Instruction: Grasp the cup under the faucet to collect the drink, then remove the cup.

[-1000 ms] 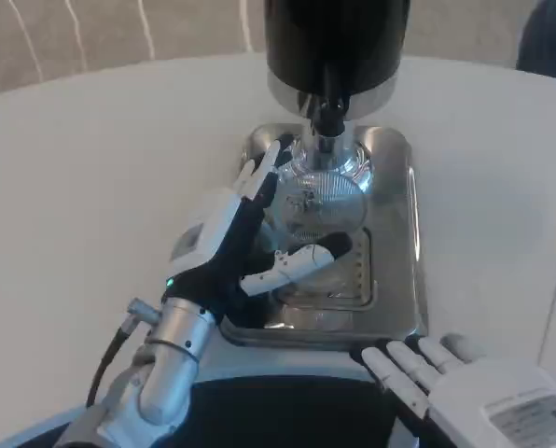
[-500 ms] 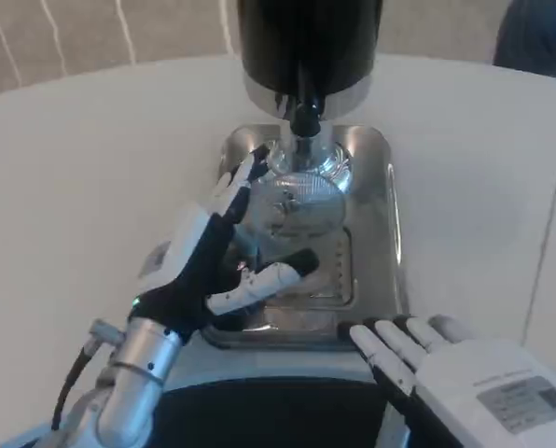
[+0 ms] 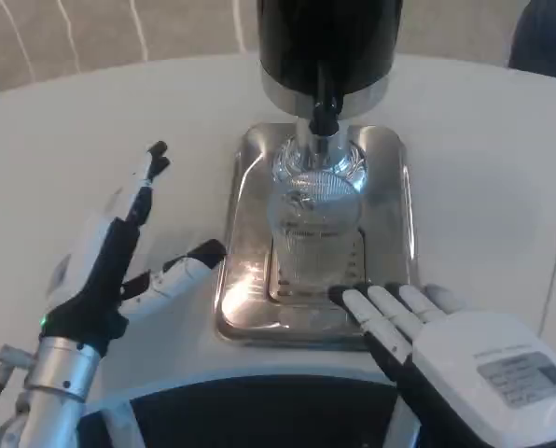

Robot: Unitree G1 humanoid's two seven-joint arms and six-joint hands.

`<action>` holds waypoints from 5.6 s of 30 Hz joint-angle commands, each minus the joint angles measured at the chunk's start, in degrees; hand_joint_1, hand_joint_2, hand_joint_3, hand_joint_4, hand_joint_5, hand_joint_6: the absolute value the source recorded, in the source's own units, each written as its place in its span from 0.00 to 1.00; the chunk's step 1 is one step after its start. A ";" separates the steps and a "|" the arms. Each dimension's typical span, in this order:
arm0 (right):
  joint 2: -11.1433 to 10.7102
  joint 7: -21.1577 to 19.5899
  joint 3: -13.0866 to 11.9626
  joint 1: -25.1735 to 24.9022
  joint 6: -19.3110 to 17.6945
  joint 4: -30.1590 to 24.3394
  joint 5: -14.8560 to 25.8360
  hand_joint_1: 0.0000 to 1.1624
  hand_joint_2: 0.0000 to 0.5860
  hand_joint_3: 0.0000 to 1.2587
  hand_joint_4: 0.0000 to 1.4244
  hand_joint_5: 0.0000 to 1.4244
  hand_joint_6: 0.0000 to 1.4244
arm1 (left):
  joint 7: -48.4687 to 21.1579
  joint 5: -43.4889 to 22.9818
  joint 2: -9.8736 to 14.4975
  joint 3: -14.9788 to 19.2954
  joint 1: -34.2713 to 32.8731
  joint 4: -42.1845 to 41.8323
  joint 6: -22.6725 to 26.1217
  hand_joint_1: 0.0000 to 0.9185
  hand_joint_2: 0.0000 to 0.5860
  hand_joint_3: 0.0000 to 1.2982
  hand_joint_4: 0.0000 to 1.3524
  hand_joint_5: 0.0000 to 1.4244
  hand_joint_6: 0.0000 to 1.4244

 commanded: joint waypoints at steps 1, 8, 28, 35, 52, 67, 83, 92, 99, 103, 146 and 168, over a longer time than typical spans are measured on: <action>5.28 -1.80 1.91 -0.93 2.29 -0.89 -1.03 0.36 0.73 0.01 0.00 0.00 0.00 | -1.71 -1.01 1.67 1.29 2.28 -1.26 -0.62 0.12 0.05 0.00 0.00 0.02 0.01; 7.77 -2.66 3.93 -6.08 11.32 -0.89 -0.71 0.36 0.74 0.00 0.00 0.00 0.00 | -1.92 0.22 4.70 2.14 5.83 -3.38 -0.05 0.12 0.05 0.00 0.00 0.02 0.02; 7.20 -12.53 15.36 -19.55 34.57 3.27 0.15 0.21 0.87 0.00 0.00 0.00 0.00 | -1.99 3.44 7.51 3.87 15.35 -15.19 3.03 0.12 0.09 0.03 0.00 0.03 0.01; 5.26 -20.13 15.84 -21.17 36.93 6.03 7.06 0.19 0.90 0.00 0.00 0.00 0.00 | -2.75 3.45 7.48 4.27 17.10 -17.95 4.36 0.12 0.11 0.04 0.00 0.03 0.01; 2.44 -32.03 14.30 -30.04 40.02 15.70 18.11 0.18 0.93 0.00 0.00 0.00 0.00 | -4.46 3.10 7.29 5.01 18.37 -19.86 6.50 0.12 0.11 0.05 0.00 0.04 0.01; 2.25 -36.50 14.83 -35.35 41.12 23.32 22.80 0.18 0.93 0.00 0.00 0.00 0.00 | -5.50 2.41 7.44 5.54 18.03 -19.01 7.18 0.11 0.12 0.06 0.00 0.04 0.01; 2.13 -37.66 17.70 -36.09 41.51 26.40 24.55 0.18 0.93 0.00 0.00 0.00 0.00 | -6.36 1.86 7.49 5.98 17.11 -16.94 7.40 0.11 0.12 0.07 0.00 0.05 0.01; 1.12 -36.99 17.06 -37.99 41.87 28.58 26.17 0.18 0.93 0.00 0.00 0.00 0.00 | -7.30 1.24 7.26 6.24 16.76 -15.95 7.67 0.11 0.12 0.08 0.00 0.05 0.01; -0.61 -34.24 18.03 -40.56 43.30 30.03 25.61 0.18 0.93 0.00 0.00 0.00 0.00 | -7.67 0.93 7.27 6.38 16.83 -16.01 7.76 0.10 0.12 0.08 0.00 0.05 0.01; -1.52 -32.58 18.89 -41.77 44.15 30.19 24.82 0.17 0.93 0.00 0.00 0.00 0.00 | -7.75 0.82 7.35 6.49 17.05 -16.21 7.85 0.10 0.12 0.08 0.00 0.05 0.01; -5.65 -24.31 23.04 -41.54 46.46 26.82 15.63 0.07 0.89 0.00 0.00 0.00 0.00 | -5.49 2.92 2.20 5.42 12.57 -19.73 12.75 0.17 0.03 0.00 0.00 0.06 0.06; -5.74 -23.20 22.35 -40.32 46.44 24.92 14.54 0.07 0.89 0.00 0.00 0.00 0.00 | -4.08 6.04 -0.08 0.88 6.42 -16.36 13.71 0.18 0.03 0.00 0.00 0.06 0.07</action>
